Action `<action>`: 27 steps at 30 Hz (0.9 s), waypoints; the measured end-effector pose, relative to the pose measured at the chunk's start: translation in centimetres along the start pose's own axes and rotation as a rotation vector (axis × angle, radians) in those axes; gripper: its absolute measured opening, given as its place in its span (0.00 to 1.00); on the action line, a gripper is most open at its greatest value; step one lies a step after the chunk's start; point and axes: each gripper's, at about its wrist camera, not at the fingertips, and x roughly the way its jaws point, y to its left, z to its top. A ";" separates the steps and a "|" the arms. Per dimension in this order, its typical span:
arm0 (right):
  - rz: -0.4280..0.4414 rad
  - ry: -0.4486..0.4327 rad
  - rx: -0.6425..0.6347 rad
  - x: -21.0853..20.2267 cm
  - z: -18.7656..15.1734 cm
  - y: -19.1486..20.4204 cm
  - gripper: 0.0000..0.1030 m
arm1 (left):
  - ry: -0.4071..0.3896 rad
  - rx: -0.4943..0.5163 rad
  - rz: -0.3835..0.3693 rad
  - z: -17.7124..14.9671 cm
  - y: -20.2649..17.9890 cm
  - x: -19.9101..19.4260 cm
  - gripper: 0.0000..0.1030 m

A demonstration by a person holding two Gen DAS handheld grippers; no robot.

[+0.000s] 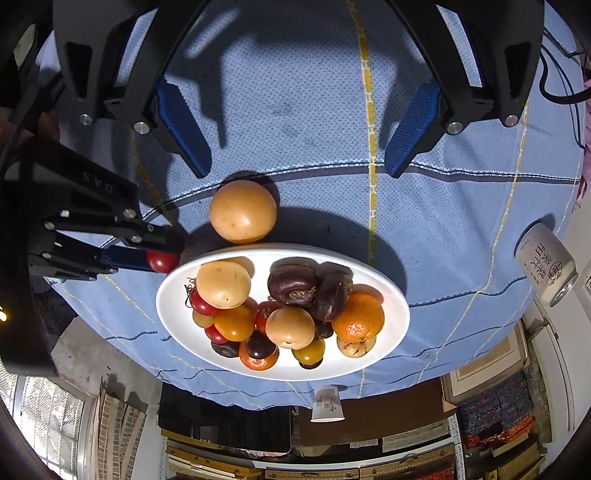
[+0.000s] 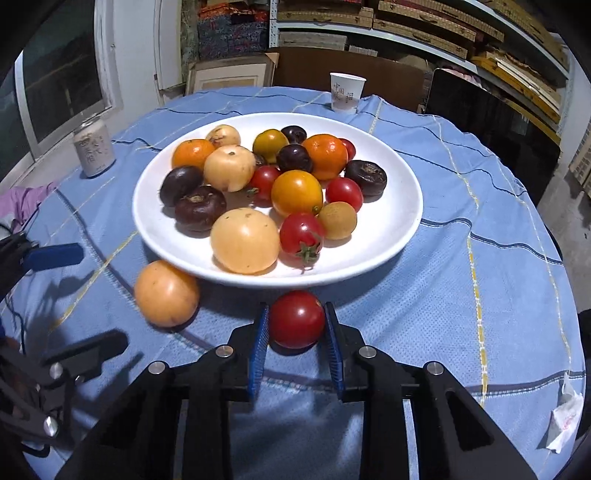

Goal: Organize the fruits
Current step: 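Grasp a red tomato with the right tool while the left tool grasps a pale orange fruit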

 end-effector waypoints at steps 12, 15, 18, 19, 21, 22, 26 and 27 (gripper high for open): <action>0.044 -0.031 0.031 -2.2 -1.4 0.2 0.28 | -0.006 0.024 0.006 0.9 -1.3 0.3 0.90; 0.053 -0.048 0.062 -3.1 -2.1 -0.2 0.28 | -0.008 0.019 0.006 1.3 -1.5 0.7 0.90; 0.060 -0.071 0.098 -4.1 -2.9 -0.7 0.28 | -0.014 0.024 0.013 1.6 -1.9 1.0 0.90; 0.064 -0.080 0.112 -4.5 -3.2 -1.0 0.28 | -0.015 0.026 0.014 1.7 -2.0 1.1 0.90; 0.079 -0.094 0.142 -5.0 -3.7 -1.5 0.28 | -0.022 0.031 0.016 2.0 -2.5 1.3 0.90; 0.094 -0.103 0.164 -5.2 -4.1 -1.9 0.28 | -0.024 0.033 0.019 2.0 -2.6 1.4 0.90; 0.107 -0.112 0.210 -5.6 -5.1 -2.6 0.28 | -0.023 0.038 0.022 2.3 -3.1 1.8 0.90; 0.108 -0.113 0.212 -5.7 -5.3 -2.5 0.28 | -0.022 0.041 0.024 2.3 -3.2 1.9 0.90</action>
